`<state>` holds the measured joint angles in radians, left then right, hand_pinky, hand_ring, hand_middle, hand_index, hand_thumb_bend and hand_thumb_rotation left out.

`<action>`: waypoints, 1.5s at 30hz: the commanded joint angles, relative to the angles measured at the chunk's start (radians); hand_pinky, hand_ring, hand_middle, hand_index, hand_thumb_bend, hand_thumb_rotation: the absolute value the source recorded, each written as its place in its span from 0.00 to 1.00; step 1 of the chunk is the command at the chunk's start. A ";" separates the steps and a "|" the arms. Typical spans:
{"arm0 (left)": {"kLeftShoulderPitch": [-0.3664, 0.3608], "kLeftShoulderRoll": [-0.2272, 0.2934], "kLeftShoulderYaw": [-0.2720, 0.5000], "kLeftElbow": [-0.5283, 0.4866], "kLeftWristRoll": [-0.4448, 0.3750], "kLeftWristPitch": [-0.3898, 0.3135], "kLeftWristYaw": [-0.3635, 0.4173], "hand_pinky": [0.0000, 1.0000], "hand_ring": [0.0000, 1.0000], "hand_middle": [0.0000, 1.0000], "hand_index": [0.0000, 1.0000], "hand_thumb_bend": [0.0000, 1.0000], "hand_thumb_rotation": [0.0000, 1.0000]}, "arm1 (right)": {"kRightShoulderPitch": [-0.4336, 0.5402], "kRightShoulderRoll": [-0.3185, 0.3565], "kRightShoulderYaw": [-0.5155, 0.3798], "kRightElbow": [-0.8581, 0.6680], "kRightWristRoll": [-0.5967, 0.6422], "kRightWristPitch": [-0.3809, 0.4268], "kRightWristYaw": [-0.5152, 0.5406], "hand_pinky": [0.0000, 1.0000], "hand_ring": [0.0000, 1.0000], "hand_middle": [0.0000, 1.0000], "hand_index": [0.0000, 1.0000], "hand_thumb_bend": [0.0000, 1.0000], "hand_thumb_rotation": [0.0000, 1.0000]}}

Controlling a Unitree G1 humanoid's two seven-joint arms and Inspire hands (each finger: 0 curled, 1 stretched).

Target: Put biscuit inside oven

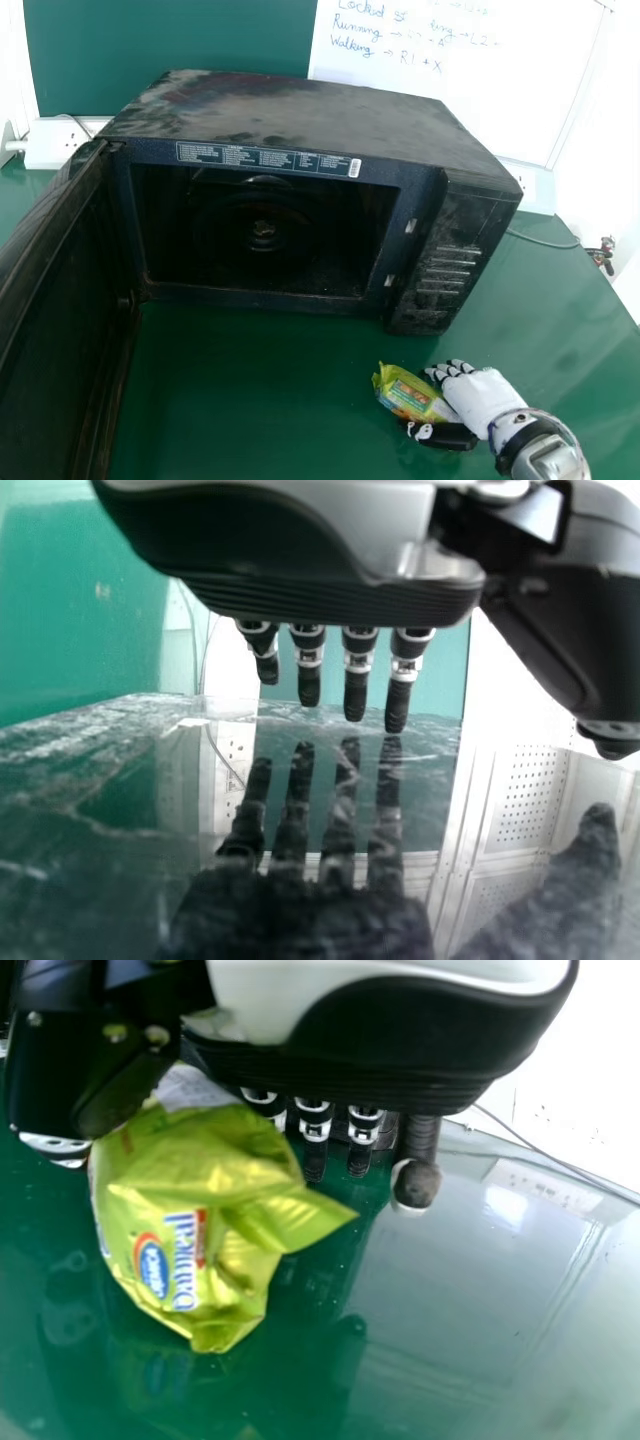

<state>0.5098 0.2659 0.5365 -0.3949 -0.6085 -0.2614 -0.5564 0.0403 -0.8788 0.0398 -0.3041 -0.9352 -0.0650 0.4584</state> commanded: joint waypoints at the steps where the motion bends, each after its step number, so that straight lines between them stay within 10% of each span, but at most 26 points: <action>1: 0.016 -0.003 0.006 -0.011 0.004 -0.013 -0.006 1.00 1.00 1.00 1.00 1.00 1.00 | 0.034 0.006 0.032 0.020 -0.010 -0.002 0.021 0.00 1.00 1.00 0.99 0.83 0.87; 11: 0.011 -0.006 0.007 -0.001 0.001 -0.033 -0.011 1.00 1.00 1.00 1.00 1.00 1.00 | 0.027 0.007 0.058 0.031 -0.006 0.006 0.024 0.00 1.00 1.00 1.00 0.79 0.80; 14: 0.006 -0.031 0.004 -0.016 -0.035 -0.020 0.018 1.00 1.00 1.00 1.00 1.00 1.00 | 0.023 0.005 0.061 0.032 0.000 0.007 0.028 0.00 0.94 0.94 0.89 0.73 0.48; 16: -0.008 -0.049 0.001 -0.031 -0.025 -0.019 0.055 1.00 1.00 1.00 1.00 1.00 1.00 | 0.020 0.004 0.060 0.033 0.006 0.004 0.026 0.21 0.64 0.74 0.73 0.67 0.16; 19: -0.028 -0.078 -0.002 -0.041 0.004 -0.035 0.108 1.00 1.00 1.00 1.00 1.00 1.00 | 0.020 0.002 0.055 0.033 0.015 0.003 0.025 0.20 0.46 0.53 0.49 0.52 0.02; 22: -0.031 -0.102 -0.012 -0.067 0.014 -0.015 0.163 1.00 1.00 1.00 1.00 1.00 1.00 | 0.017 0.000 0.058 0.036 0.013 0.000 0.023 0.15 0.43 0.51 0.33 0.50 0.00; 26: -0.025 -0.118 -0.030 -0.114 0.008 0.032 0.227 1.00 1.00 1.00 1.00 1.00 1.00 | 0.017 0.001 0.055 0.037 0.020 -0.004 0.014 0.08 0.44 0.20 0.21 0.45 0.00; 28: -0.021 -0.121 -0.037 -0.132 0.009 0.053 0.249 1.00 1.00 1.00 1.00 1.00 1.00 | 0.016 0.001 0.055 0.038 0.019 -0.004 0.011 0.05 0.17 0.16 0.17 0.23 0.00; 45: -0.018 -0.114 -0.042 -0.143 0.000 0.073 0.262 1.00 1.00 1.00 1.00 1.00 1.00 | -0.012 0.007 0.009 0.050 0.113 -0.055 -0.071 0.02 0.05 0.11 0.13 0.08 0.00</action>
<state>0.4850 0.1522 0.4985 -0.5370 -0.6093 -0.1933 -0.2899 0.0205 -0.8755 0.0433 -0.2587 -0.8459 -0.0890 0.3936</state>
